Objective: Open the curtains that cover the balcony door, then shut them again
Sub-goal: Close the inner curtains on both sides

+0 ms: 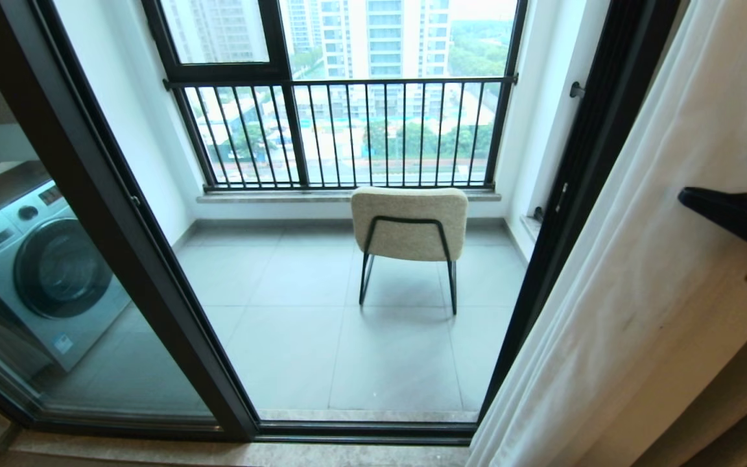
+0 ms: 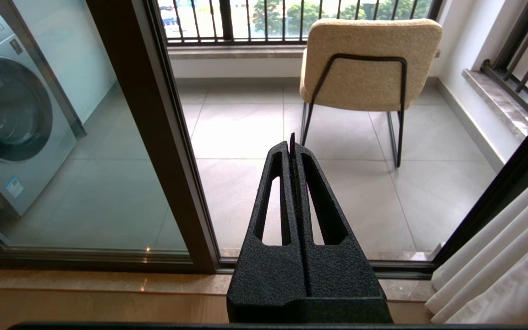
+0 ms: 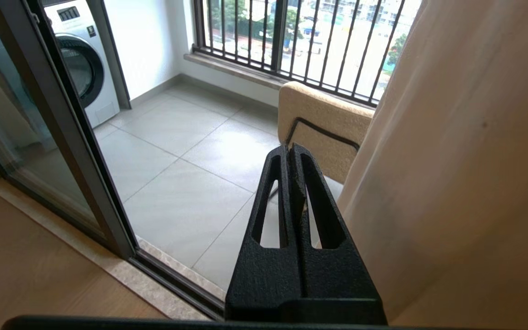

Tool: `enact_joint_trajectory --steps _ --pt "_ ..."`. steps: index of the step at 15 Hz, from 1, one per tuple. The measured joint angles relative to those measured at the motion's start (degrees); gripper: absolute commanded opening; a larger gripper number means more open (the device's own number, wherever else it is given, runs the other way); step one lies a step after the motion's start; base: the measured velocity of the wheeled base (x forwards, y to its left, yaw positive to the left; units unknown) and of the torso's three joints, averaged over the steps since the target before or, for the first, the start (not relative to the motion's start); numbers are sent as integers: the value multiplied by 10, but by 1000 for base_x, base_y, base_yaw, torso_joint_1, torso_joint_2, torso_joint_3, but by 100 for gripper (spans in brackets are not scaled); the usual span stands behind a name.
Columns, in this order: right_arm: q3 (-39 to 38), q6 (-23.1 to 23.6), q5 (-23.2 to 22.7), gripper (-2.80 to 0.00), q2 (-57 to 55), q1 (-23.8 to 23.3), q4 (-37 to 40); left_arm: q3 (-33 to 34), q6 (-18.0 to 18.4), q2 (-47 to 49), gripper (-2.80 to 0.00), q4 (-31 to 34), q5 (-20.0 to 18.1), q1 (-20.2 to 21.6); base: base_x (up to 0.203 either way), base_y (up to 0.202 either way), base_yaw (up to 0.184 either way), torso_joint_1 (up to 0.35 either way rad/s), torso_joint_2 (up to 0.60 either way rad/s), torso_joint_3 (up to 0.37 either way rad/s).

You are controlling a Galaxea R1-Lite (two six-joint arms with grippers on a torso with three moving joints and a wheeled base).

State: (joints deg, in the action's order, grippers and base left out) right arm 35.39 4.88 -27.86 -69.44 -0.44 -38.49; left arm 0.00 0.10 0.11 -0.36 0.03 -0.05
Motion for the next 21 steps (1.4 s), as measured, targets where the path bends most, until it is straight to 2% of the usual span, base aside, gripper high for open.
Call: enact_joint_trajectory --steps 2,6,10,13,21 --pt "8 -2 12 -280 -32 0 -44 0 0 0 -280 0 0 0 0 0 0 0 0 0" --pt "30 -20 79 -280 -89 7 -119 0 0 0 -280 0 0 0 0 0 0 0 0 0" --pt "64 -26 142 -280 -138 11 -159 0 0 0 -280 0 0 0 0 0 0 0 0 0" --pt "95 -43 149 -280 -178 17 -206 0 0 0 -280 0 0 0 0 0 0 0 0 0" --pt "115 -42 150 -280 -228 27 -223 0 0 0 -280 0 0 0 0 0 0 0 0 0"
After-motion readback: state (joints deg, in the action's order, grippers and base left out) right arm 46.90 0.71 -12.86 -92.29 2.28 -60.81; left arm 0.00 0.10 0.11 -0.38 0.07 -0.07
